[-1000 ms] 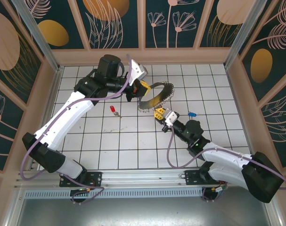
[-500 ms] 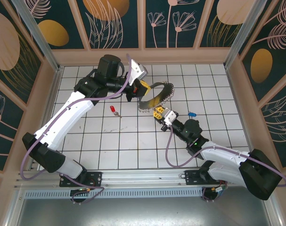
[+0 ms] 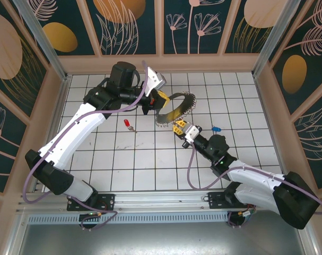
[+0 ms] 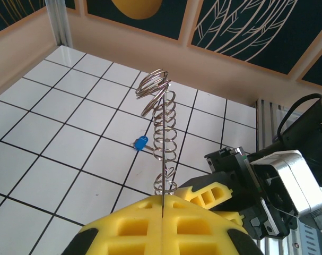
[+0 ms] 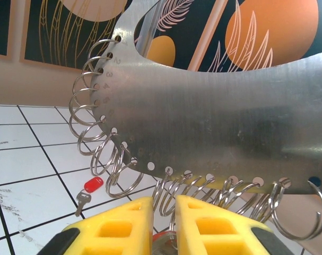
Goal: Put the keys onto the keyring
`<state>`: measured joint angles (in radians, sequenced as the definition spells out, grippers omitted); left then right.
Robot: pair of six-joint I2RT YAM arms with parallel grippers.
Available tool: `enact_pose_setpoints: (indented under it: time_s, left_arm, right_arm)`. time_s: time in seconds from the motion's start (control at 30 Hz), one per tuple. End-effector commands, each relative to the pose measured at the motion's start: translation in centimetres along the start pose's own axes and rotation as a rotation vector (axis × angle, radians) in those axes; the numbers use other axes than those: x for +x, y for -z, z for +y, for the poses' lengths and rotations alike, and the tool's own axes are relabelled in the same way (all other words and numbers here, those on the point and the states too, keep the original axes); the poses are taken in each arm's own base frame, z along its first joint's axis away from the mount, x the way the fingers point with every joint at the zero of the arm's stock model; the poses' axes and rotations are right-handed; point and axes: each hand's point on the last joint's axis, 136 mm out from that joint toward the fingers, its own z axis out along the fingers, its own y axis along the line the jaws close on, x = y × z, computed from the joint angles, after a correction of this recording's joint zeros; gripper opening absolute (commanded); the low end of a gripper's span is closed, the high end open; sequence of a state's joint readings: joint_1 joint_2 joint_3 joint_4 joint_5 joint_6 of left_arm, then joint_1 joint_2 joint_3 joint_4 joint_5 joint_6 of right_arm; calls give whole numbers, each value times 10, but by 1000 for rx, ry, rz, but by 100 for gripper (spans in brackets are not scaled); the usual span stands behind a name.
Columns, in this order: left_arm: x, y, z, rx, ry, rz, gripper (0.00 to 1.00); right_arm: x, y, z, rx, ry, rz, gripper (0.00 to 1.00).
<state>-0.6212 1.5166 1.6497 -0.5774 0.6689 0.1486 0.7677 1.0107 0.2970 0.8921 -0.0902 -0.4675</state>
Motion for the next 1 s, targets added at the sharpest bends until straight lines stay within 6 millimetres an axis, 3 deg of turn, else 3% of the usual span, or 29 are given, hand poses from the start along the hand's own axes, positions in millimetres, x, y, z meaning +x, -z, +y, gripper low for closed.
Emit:
enact_pose_setpoints:
  time_s: [0.0, 0.3, 0.97]
  left_arm:
    - [-20, 8, -6, 3, -30, -52, 0]
    - [-20, 8, -7, 5, -23, -54, 0]
    - [-21, 9, -6, -4, -21, -60, 0]
  right_arm:
    - [-14, -1, -6, 18, 27, -28, 16]
    - [-18, -7, -9, 34, 32, -40, 12]
    - [-27, -12, -9, 33, -4, -84, 15]
